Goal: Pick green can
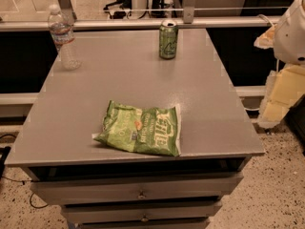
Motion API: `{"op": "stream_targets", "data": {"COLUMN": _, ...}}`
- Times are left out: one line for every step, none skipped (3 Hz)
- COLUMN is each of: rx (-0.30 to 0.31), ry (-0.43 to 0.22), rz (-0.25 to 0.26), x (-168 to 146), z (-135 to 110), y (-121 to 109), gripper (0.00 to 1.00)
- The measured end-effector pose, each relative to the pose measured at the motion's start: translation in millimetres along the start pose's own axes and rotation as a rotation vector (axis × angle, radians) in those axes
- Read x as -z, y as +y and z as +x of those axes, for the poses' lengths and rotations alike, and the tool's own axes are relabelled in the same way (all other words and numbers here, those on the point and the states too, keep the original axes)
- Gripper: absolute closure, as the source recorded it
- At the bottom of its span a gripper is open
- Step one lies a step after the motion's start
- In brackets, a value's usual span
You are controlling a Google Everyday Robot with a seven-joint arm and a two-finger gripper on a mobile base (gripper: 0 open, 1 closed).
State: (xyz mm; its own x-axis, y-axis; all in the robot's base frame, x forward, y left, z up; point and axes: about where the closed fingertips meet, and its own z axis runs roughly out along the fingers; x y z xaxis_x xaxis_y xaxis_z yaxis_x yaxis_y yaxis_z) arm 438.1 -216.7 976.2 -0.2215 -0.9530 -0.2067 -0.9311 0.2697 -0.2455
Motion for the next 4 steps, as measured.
{"op": "stream_targets", "data": {"rx": -0.003, "ry": -0.001, "rz": 0.009, "x": 1, "z": -2, "y": -1, "gripper": 0.00}}
{"op": "stream_targets", "data": {"rx": -0.030, "ry": -0.075, "rz": 0.014, "x": -10, "z": -17, "y": -9, "gripper": 0.00}}
{"op": "stream_targets", "data": {"rx": -0.061, "ry": -0.229, "rz": 0.029, "x": -34, "z": -46, "y": -39, "gripper": 0.00}}
{"op": "stream_targets", "data": {"rx": -0.110, "ry": -0.388, "rz": 0.037, "x": -58, "z": -74, "y": -78, "gripper": 0.00}}
